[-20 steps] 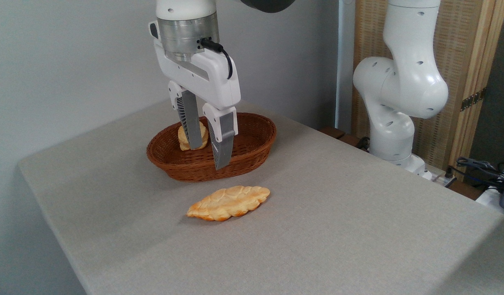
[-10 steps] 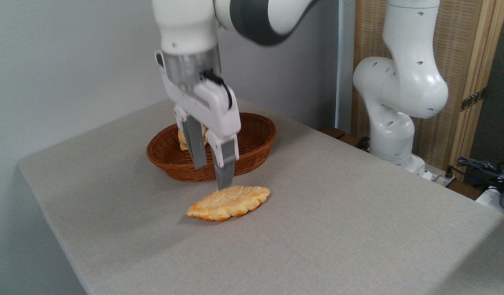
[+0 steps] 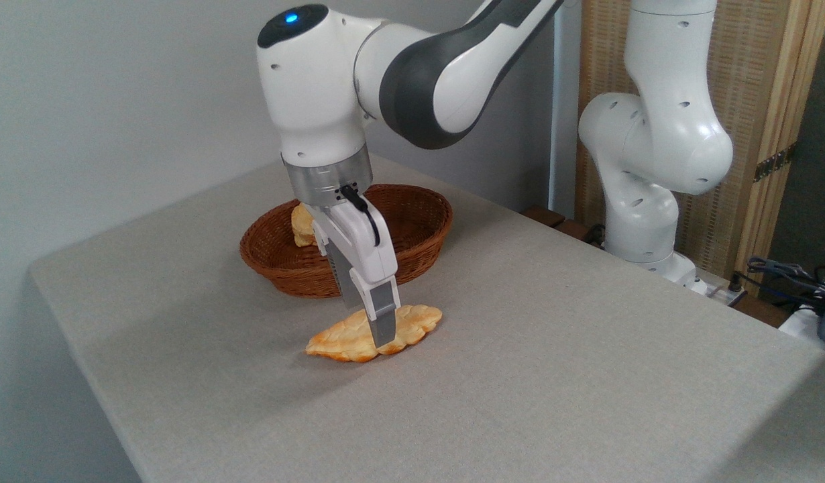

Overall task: Put bread into the basket
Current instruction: 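Lower the gripper onto the golden flatbread and close on its edge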

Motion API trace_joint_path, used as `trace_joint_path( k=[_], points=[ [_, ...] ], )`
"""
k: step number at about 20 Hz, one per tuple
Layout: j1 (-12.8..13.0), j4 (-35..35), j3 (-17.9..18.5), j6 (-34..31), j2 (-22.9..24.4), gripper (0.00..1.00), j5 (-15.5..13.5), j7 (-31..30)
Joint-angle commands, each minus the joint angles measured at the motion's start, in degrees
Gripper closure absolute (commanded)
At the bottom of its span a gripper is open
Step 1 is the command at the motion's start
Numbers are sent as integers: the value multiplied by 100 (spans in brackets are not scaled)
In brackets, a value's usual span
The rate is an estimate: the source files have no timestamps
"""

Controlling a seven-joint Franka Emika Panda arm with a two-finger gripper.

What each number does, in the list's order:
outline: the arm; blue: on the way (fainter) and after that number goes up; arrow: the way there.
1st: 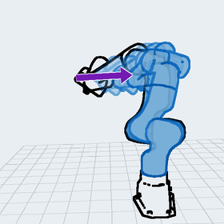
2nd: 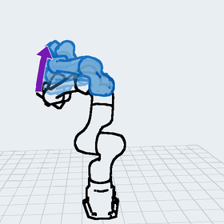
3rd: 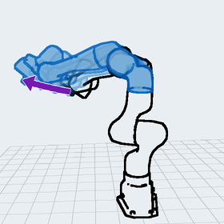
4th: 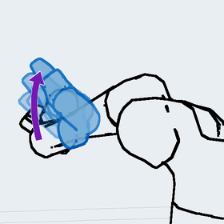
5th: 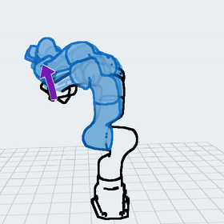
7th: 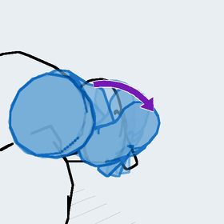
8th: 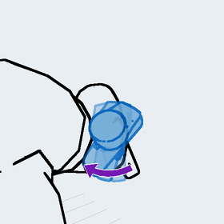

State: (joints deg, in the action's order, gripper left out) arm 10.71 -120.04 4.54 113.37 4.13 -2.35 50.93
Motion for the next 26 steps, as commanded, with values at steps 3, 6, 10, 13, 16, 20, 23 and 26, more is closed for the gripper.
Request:
trace_joint_path(
  k=[3,6,10,13,16,20,23,26],
  points=[
    [203,-336,11,379,-17,0,-178,101],
    [256,-362,20,414,-26,0,-178,119],
    [256,-363,20,458,-61,0,-178,119],
    [256,-363,20,450,-62,7,-108,180],
    [256,-415,29,450,-70,7,-99,338],
    [256,-424,20,458,-70,24,-99,338],
    [256,-424,20,458,-79,45,-108,373],
    [256,-424,20,450,-79,49,-108,373]
  ],
)
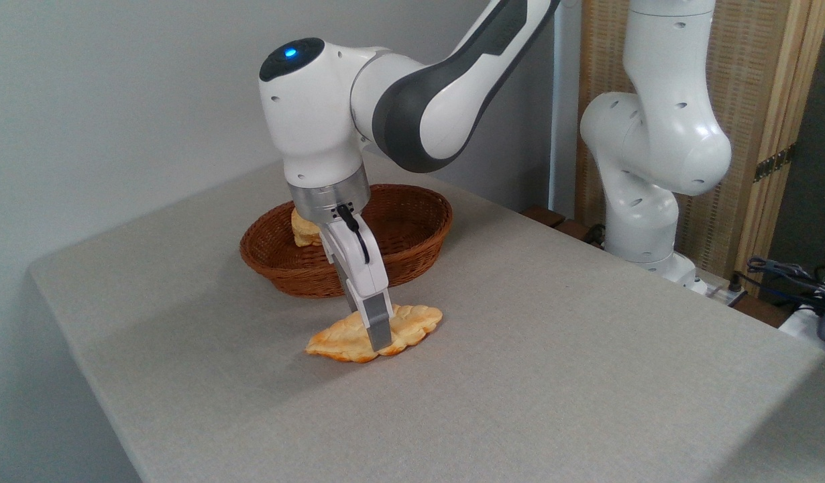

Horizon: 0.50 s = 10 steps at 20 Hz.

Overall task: Put bread into the basket
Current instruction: 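Lower the gripper onto the golden flatbread and close on its edge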

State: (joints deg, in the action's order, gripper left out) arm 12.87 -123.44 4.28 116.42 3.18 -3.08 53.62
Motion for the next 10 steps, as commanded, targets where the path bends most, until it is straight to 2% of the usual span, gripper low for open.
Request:
trace_joint_path(
  k=[1,10],
  points=[
    [40,-75,47,144,16,49,-34,105],
    [31,22,99,136,121,48,-78,87]
  ],
)
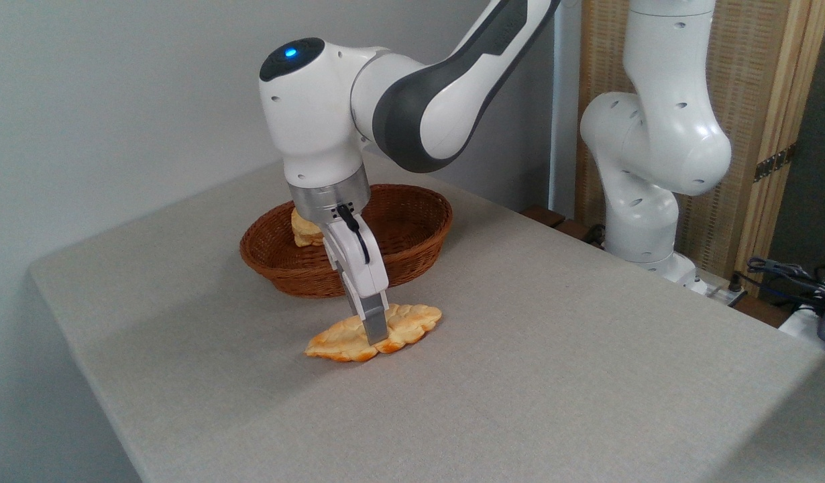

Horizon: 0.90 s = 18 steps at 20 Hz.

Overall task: Put bread into the basket
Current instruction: 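Lift the flatbread and carry it over the wicker basket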

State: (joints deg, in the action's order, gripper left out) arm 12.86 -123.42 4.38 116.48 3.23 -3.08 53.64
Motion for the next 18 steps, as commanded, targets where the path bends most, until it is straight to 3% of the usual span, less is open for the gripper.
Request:
trace_joint_path(
  k=[1,5,9,12,14,18],
  points=[
    [32,81,107,112,212,47,-87,85],
    [41,178,99,59,581,46,-183,32],
    [76,187,-24,-37,968,46,-929,-20],
    [120,187,-393,-301,1101,45,-1063,-546],
    [277,187,-630,-336,1092,45,-1080,-749],
    [778,178,-692,-853,1092,44,-1124,-1083]
  ],
)
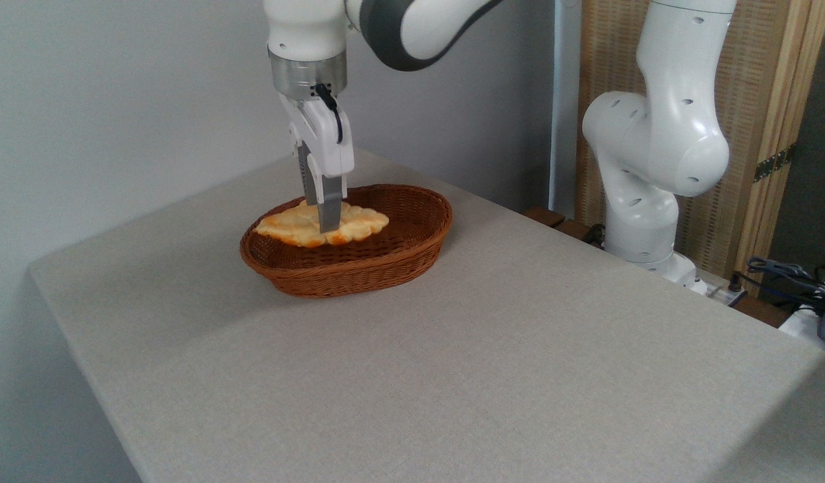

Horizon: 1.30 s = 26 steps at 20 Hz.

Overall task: Put bread into the basket
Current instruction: 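Lift the flatbread and carry it over the wicker basket, then lower the flatbread into the basket and open the gripper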

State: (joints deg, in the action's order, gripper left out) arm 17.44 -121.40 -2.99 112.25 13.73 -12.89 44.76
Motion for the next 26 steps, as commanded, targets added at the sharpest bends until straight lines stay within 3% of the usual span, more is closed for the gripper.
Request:
trace_joint_path(
  k=[1,4,5,6,7,11,26],
  points=[
    [383,-24,44,-649,16,43,-231,-282],
    [725,-51,44,-810,-54,35,-346,-450],
    [804,-68,44,-827,-81,26,-346,-450],
    [823,-68,44,-827,-133,9,-320,-450],
    [823,-60,36,-827,-160,0,-302,-415],
    [972,-68,27,-827,-283,0,-276,-380],
    [920,-42,62,-818,-292,0,-223,-397]
  ],
)
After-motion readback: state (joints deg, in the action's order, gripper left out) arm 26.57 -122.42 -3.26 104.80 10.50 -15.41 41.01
